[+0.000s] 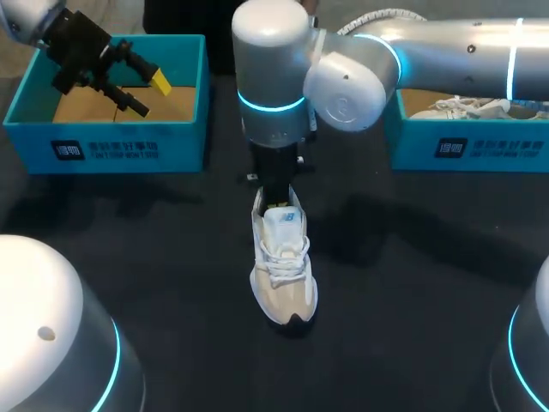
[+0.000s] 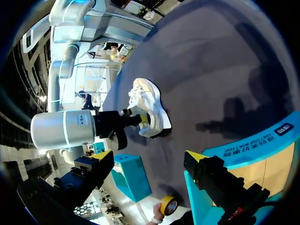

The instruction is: Take the shoe out of the shoebox, open the shoe tongue, remove and reinsert the insole, then place the shoe into the shoebox

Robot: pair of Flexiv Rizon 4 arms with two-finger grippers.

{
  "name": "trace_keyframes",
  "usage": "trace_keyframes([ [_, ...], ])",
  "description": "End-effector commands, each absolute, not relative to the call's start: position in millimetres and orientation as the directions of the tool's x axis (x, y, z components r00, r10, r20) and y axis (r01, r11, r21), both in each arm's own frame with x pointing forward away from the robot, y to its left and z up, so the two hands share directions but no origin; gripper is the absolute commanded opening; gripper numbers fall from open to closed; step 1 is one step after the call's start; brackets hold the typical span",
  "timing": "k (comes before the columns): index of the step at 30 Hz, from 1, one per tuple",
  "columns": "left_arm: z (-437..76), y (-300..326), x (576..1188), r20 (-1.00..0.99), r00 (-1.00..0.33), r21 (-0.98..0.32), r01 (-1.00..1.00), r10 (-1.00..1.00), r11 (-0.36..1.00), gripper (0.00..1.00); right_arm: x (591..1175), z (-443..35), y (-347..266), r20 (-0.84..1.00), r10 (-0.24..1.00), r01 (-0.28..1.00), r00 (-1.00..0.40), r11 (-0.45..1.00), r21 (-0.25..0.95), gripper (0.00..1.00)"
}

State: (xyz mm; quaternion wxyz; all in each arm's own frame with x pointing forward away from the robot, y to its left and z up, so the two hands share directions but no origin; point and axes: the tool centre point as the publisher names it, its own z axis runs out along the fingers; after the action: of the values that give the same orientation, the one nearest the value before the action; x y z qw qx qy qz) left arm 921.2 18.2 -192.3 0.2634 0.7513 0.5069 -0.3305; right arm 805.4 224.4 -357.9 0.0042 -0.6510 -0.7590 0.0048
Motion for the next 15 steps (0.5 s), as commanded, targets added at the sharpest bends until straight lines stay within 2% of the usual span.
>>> trace_keyframes([
  [1,-192,18,921,-0.762,0.269,0.061,0.935,0.59,-0.348,1.0,804,-359,223,0.004,0.988,0.988,-0.152,0.152,-0.008,0.0],
  [6,-192,18,921,-0.762,0.269,0.061,0.935,0.59,-0.348,1.0,804,-359,223,0.004,0.988,0.988,-0.152,0.152,-0.008,0.0],
  [15,-192,18,921,-0.762,0.269,0.061,0.935,0.59,-0.348,1.0,796,-357,213,-0.07,0.993,0.987,-0.095,0.085,-0.134,0.0],
])
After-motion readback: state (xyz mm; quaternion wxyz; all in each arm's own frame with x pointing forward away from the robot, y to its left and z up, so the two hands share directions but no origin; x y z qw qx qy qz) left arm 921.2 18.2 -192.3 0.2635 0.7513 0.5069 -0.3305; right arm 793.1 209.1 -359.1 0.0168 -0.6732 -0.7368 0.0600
